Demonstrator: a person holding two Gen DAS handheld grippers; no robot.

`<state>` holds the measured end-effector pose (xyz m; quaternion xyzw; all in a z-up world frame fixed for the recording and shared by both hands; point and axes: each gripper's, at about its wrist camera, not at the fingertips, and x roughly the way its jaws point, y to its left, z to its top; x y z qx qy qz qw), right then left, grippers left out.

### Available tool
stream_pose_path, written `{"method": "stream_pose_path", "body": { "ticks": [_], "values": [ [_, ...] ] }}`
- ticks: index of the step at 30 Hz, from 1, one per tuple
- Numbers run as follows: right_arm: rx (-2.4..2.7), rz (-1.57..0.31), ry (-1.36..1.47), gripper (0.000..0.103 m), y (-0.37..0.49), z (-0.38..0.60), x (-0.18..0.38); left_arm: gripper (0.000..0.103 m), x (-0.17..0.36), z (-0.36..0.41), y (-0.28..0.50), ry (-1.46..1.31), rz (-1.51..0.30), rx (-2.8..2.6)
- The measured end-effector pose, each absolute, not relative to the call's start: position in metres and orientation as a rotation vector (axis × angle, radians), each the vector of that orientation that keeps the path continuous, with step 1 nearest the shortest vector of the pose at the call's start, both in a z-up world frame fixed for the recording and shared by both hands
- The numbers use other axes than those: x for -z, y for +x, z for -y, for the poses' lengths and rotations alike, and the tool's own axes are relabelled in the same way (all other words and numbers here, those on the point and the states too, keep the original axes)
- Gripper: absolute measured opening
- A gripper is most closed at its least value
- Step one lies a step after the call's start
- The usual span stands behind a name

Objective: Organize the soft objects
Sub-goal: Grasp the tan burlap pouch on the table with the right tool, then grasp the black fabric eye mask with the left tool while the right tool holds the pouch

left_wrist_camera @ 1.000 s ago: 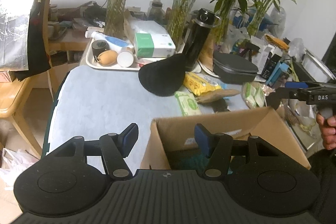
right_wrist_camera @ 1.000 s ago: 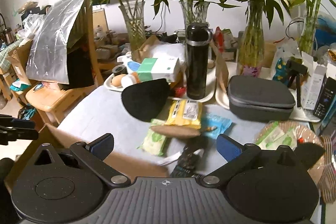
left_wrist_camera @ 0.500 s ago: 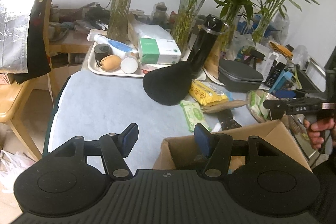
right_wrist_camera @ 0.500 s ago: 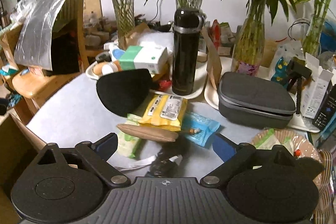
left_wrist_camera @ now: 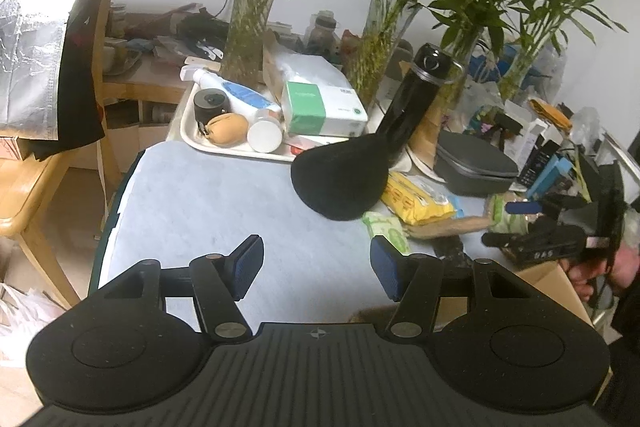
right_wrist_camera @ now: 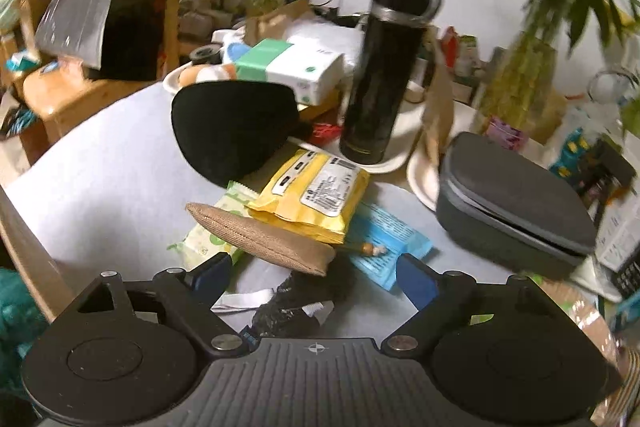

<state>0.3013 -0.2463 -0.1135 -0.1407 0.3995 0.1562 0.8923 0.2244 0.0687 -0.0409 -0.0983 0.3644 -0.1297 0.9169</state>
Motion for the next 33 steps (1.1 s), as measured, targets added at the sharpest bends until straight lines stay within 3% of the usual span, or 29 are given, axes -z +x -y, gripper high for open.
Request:
{"method": "stream_pose_path", "body": {
  "ticks": [5, 11, 14, 16, 18, 33],
  "values": [
    [-0.383, -0.822, -0.346, 0.084, 0.312, 0.234, 0.127, 0.058, 0.043, -0.072, 0.233, -0.198, -0.750, 0.260],
    [-0.438, -0.826, -0.464, 0.061, 0.321, 0.216, 0.144, 0.058, 0.050, -0.078, 0.245, -0.199, -0.765, 0.245],
    [-0.477, -0.811, -0.485, 0.045, 0.322, 0.211, 0.146, 0.058, 0.052, -0.079, 0.251, -0.197, -0.769, 0.238],
    [-0.489, -0.805, -0.492, 0.018, 0.322, 0.209, 0.146, 0.058, 0.053, -0.079, 0.255, -0.199, -0.771, 0.236],
    [-0.486, -0.785, -0.481, 0.007, 0.321, 0.211, 0.141, 0.058, 0.053, -0.079, 0.259, -0.195, -0.771, 0.233],
    [-0.366, -0.662, 0.038, 0.005, 0.304, 0.270, 0.064, 0.058, 0.048, -0.060, 0.275, -0.128, -0.751, 0.288]
  ]
}}
